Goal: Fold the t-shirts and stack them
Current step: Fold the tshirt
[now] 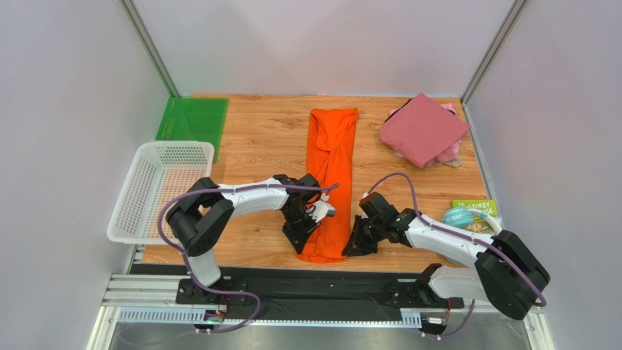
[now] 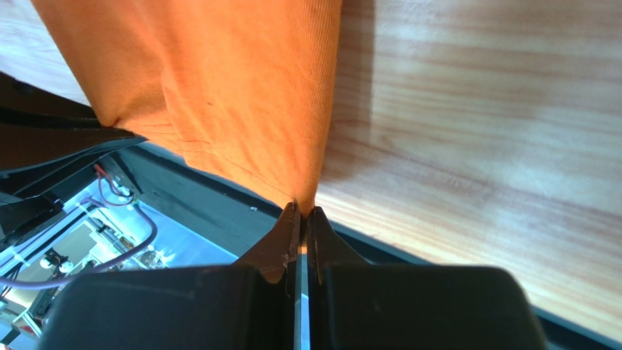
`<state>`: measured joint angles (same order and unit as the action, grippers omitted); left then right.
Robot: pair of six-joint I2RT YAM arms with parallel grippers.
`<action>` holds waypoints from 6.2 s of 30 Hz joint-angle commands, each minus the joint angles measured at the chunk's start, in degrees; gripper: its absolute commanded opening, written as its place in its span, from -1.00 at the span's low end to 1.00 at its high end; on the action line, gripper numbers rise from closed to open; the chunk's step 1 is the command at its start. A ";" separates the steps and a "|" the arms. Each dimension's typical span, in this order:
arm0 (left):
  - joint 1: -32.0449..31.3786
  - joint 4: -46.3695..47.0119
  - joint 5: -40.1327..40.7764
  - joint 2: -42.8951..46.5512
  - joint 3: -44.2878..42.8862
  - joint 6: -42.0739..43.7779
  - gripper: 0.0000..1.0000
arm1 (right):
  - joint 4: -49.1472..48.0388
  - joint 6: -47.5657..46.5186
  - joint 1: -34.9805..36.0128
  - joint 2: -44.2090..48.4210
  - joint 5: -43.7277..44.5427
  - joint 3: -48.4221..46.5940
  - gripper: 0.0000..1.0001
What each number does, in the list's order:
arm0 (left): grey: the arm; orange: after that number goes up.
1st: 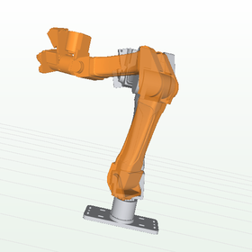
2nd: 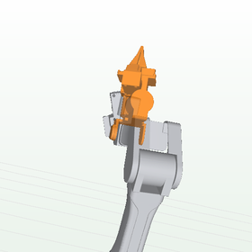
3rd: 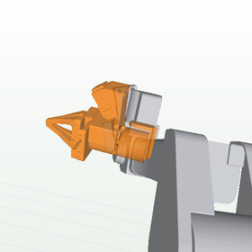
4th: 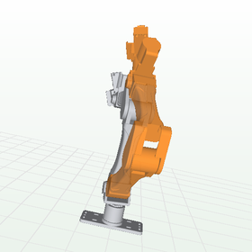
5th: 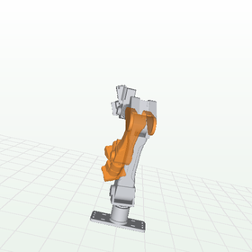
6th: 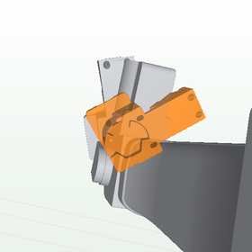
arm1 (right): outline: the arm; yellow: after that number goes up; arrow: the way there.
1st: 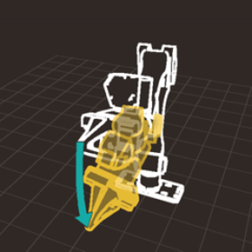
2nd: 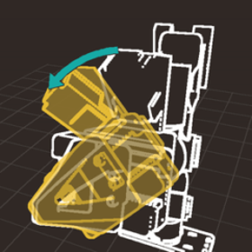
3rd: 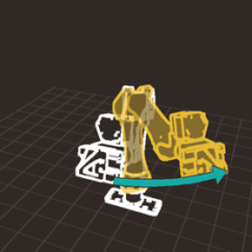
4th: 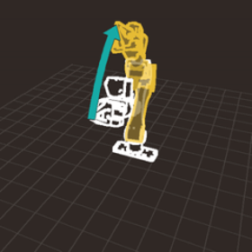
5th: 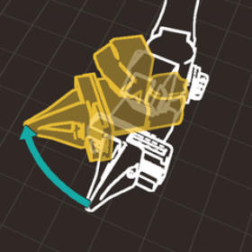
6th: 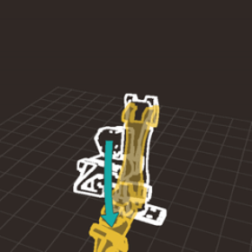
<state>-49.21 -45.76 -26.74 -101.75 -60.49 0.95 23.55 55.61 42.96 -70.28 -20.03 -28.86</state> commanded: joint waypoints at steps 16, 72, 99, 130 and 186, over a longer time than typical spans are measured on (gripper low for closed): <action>-0.36 -15.67 -14.21 11.14 -1.29 11.80 -1.00 | 12.04 3.18 4.50 17.10 1.66 -3.65 -1.00; 19.85 -23.24 -13.16 -20.67 -38.30 12.76 -1.00 | 8.18 -19.31 -17.91 -21.28 -3.96 -33.71 -1.00; 26.79 -26.40 -8.77 -37.20 -70.00 7.14 -0.72 | 13.45 -25.82 -28.45 -47.32 -7.74 -59.37 -0.38; 16.43 -7.51 -9.73 -1.25 -24.67 14.96 0.95 | 17.76 -31.45 -18.88 -44.40 -10.37 -61.21 -0.61; 22.84 11.57 9.07 -8.37 -22.65 1.51 0.52 | 20.84 -32.76 -14.40 -43.45 -0.62 -63.07 -0.47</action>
<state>-26.44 -34.15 -19.07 -110.06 -81.03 2.24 46.87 22.11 28.47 -112.25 -22.17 -92.62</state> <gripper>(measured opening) 0.765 0.272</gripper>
